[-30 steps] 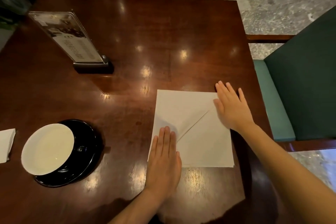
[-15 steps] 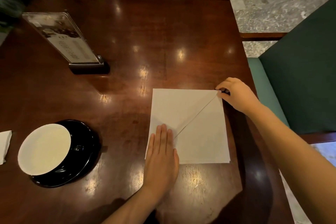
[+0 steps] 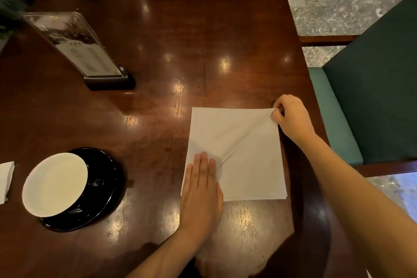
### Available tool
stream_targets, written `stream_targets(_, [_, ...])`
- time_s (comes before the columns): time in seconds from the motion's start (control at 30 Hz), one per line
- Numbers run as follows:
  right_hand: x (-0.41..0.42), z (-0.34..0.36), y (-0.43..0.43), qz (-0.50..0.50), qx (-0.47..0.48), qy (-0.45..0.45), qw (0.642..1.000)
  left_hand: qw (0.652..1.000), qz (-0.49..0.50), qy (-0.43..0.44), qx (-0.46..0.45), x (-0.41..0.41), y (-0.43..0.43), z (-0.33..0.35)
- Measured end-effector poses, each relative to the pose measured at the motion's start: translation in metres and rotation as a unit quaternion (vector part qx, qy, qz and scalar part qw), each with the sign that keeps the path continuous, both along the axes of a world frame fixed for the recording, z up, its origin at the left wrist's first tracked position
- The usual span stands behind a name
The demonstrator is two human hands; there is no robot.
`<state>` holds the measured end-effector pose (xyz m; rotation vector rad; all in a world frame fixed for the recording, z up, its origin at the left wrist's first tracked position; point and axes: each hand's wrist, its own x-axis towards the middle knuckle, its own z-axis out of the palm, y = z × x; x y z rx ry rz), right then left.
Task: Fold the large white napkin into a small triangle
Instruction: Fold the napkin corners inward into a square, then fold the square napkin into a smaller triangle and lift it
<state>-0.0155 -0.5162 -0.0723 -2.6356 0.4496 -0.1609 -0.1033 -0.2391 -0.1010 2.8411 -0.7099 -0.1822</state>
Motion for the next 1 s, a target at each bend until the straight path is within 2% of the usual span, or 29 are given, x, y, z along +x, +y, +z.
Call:
stream_targets(0.13, [-0.01,0.01,0.009,-0.133,0.065,-0.008,0.989,1.0,0.007,0.016,0.004,-0.002,-0.001,0.003])
stream_targets(0.17, [-0.018,0.014,0.013,-0.147,0.055,0.028,0.987,1.0,0.016,0.024,0.007,-0.005,-0.003,0.005])
stream_targets(0.27, [-0.052,0.027,0.029,-0.136,0.038,0.209,0.968,0.997,0.06,0.046,0.015,-0.018,-0.015,0.006])
stream_targets(0.33, [-0.074,0.03,0.042,-0.104,0.063,0.287,0.95,0.992,0.079,0.099,0.006,-0.028,-0.026,0.012])
stream_targets(0.4, [-0.086,0.027,0.051,-0.089,0.089,0.264,0.956,0.988,0.068,0.137,-0.019,-0.038,-0.033,0.025])
stream_targets(0.5, [-0.095,0.023,0.056,-0.109,0.112,0.156,0.975,0.982,0.034,0.161,-0.094,-0.009,-0.03,0.053])
stream_targets(0.57, [-0.1,0.024,0.056,-0.128,0.118,0.129,0.976,0.987,0.062,0.096,-0.114,0.047,-0.021,0.057])
stream_targets(0.6, [-0.104,0.025,0.056,-0.135,0.113,0.134,0.975,0.985,0.101,0.074,-0.119,0.079,-0.015,0.055])
stream_targets(0.67, [-0.111,0.027,0.057,-0.141,0.102,0.174,0.969,0.98,0.141,0.088,-0.107,0.129,0.002,0.052])
stream_targets(0.77, [-0.118,0.032,0.057,-0.131,0.117,0.264,0.948,0.987,0.079,0.141,0.006,0.158,0.016,0.049])
stream_targets(0.83, [-0.121,0.034,0.056,-0.117,0.148,0.297,0.936,0.977,0.057,0.205,0.032,0.164,0.019,0.052])
stream_targets(0.93, [-0.125,0.038,0.054,-0.122,0.191,0.281,0.932,0.962,0.041,0.267,0.048,0.173,0.023,0.059])
stream_targets(1.0, [-0.126,0.039,0.054,-0.155,0.231,0.247,0.928,0.957,0.059,0.283,0.01,0.176,0.025,0.062])
